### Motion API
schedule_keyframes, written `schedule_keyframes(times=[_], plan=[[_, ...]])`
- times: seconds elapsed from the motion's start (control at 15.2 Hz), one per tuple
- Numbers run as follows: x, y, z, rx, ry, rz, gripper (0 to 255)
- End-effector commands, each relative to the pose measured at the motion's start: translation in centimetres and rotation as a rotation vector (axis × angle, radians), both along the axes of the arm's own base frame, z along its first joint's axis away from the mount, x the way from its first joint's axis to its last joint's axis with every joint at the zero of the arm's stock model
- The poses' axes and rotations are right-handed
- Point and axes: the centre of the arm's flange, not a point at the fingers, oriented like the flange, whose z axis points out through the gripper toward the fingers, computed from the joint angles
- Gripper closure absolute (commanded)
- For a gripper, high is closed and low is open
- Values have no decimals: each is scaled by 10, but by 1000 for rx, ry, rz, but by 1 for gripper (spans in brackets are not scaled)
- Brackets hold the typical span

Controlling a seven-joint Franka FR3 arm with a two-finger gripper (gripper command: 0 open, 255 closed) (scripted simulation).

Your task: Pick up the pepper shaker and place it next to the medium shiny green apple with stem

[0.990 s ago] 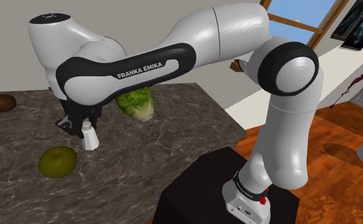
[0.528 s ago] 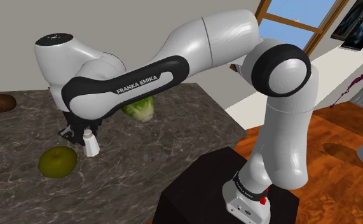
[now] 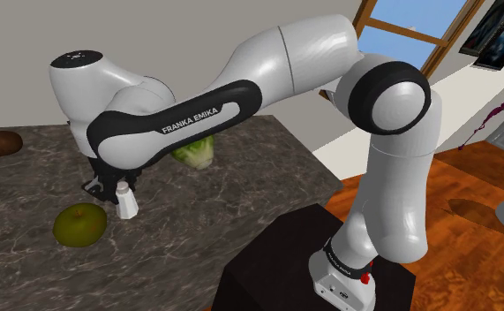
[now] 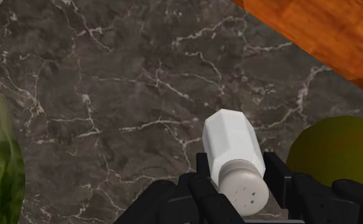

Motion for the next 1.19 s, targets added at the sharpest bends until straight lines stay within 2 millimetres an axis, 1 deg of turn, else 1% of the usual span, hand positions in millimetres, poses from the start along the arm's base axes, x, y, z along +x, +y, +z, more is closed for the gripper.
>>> schedule_keyframes(times=[0.0, 0.33, 0.53, 0.59, 1.12], plan=[[0, 0, 0, 0, 0, 0, 0], [0, 0, 0, 0, 0, 0, 0], [-2, 4, 39, 0, 0, 0, 0], [-2, 5, 50, 0, 0, 0, 0], [-2, 5, 50, 0, 0, 0, 0]])
